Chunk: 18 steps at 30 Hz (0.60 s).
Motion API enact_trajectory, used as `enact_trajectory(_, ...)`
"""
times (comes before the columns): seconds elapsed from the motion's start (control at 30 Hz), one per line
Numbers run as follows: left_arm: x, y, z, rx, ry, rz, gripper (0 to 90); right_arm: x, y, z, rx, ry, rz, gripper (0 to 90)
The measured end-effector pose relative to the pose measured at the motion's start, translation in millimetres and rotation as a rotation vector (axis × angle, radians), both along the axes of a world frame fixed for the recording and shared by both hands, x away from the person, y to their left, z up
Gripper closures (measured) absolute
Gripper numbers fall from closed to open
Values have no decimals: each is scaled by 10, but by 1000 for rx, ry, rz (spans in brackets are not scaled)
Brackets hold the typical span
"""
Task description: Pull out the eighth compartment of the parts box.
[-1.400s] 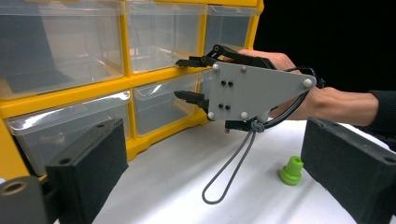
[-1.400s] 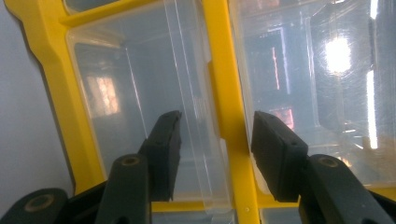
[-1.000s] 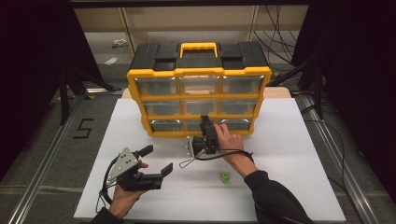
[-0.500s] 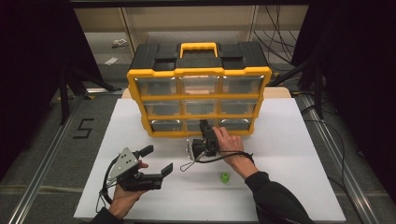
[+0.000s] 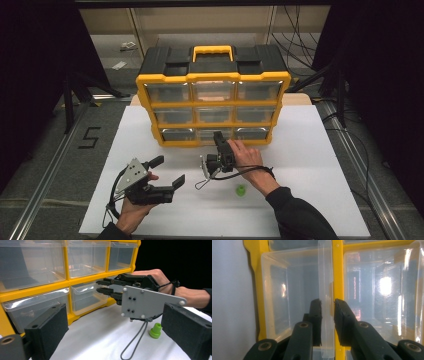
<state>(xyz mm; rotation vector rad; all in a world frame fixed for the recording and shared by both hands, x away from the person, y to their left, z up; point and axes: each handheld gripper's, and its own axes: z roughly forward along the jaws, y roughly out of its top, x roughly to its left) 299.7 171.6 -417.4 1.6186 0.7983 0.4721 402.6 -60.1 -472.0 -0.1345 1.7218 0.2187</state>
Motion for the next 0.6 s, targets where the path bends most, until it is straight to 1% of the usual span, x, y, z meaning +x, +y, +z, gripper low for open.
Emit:
enact_trajectory(0.27, -1, 8, 3, -1, -2, 3, 67, -89, -32, 7, -10, 0, 27, 777)
enact_trajectory(0.43, -3, 7, 4, -2, -2, 3, 67, -141, -59, 6, -13, 1, 30, 777)
enact_trajectory(0.5, -4, 6, 3, 3, -1, 2, 67, -164, -70, 4, -8, 8, 25, 778)
enact_trajectory(0.6, -3, 6, 3, 1, -1, 3, 67, -190, -78, 4, -9, 5, 34, 778)
